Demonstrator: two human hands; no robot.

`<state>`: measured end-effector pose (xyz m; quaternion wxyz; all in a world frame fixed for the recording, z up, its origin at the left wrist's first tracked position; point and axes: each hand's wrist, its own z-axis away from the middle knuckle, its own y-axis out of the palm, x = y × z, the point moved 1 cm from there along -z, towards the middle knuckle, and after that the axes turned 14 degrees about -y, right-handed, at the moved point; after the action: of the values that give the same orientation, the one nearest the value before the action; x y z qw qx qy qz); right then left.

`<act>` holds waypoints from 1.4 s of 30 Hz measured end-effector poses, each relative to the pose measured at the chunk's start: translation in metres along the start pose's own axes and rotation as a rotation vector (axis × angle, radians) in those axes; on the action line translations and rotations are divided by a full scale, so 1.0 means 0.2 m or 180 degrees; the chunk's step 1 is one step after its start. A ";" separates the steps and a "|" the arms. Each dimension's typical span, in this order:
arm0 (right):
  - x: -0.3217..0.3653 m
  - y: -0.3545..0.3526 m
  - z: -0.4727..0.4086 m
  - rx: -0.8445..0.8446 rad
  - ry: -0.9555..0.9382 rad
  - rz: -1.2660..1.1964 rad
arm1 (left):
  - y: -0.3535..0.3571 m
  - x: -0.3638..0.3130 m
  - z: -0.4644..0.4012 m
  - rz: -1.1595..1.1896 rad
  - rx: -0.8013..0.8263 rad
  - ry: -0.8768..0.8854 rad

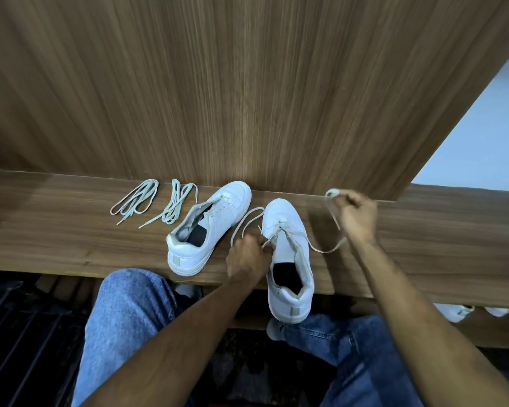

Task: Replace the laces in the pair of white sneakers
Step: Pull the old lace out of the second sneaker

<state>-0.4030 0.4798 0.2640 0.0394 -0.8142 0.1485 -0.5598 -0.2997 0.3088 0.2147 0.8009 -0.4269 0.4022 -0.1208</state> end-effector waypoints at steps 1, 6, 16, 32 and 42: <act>-0.03 0.00 0.02 0.0432 0.0048 0.0526 | 0.00 0.00 0.00 -0.0011 -0.0005 0.0000; -0.10 0.07 0.24 0.1850 -0.0229 0.1825 | 0.01 0.00 -0.01 -0.0020 -0.0044 0.0039; -0.19 0.12 0.30 0.0986 0.1007 0.0527 | 0.04 0.09 -0.09 0.2166 0.1005 -0.0818; -0.24 0.12 0.30 0.1032 0.0811 0.0780 | 0.10 -0.23 -0.17 -0.1648 -0.0683 0.1659; -0.27 0.13 0.32 0.1003 0.0670 0.0835 | 0.07 -0.16 -0.30 0.2852 0.0669 -0.1194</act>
<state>-0.3669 0.4633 0.1858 0.2229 -0.7089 0.1672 -0.6480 -0.3672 0.2991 0.2022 0.8714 -0.1434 0.3807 0.2742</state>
